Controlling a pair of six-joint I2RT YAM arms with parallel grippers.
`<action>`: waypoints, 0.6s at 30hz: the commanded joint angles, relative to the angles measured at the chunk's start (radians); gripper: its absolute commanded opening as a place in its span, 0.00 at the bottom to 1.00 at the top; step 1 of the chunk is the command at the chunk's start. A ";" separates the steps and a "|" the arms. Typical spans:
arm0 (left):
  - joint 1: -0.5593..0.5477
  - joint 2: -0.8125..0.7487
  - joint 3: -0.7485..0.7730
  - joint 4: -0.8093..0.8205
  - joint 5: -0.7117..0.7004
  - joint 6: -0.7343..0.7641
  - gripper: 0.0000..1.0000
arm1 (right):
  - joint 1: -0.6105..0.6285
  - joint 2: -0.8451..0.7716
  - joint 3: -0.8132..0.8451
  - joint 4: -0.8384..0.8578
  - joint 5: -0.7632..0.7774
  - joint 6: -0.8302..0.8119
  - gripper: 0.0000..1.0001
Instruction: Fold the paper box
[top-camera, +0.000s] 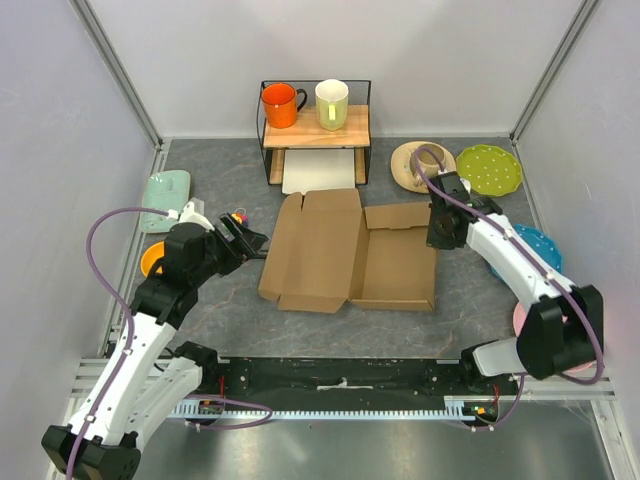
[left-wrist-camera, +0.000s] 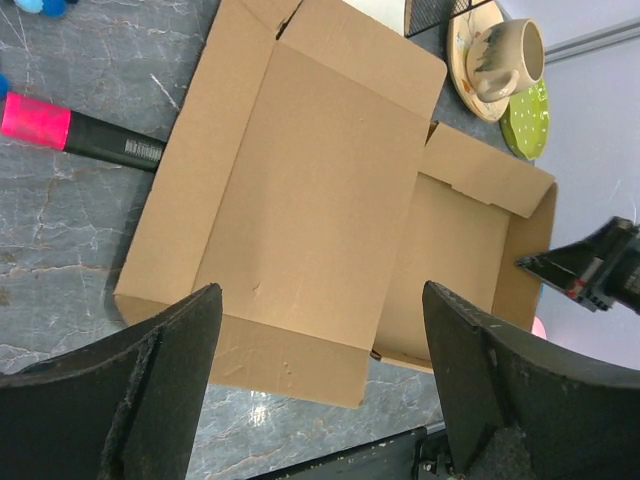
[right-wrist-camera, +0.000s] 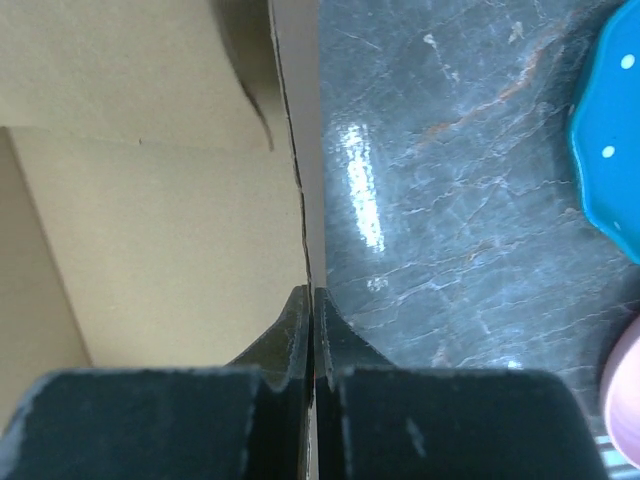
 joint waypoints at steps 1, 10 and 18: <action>-0.006 0.009 0.015 0.028 0.013 0.008 0.87 | -0.006 -0.133 0.010 0.010 -0.126 0.106 0.00; -0.009 0.030 0.027 0.026 0.021 -0.008 0.86 | -0.006 -0.409 -0.261 0.082 -0.307 0.463 0.00; -0.124 0.065 0.039 0.089 0.087 -0.003 0.99 | 0.021 -0.580 -0.441 0.151 -0.260 0.692 0.00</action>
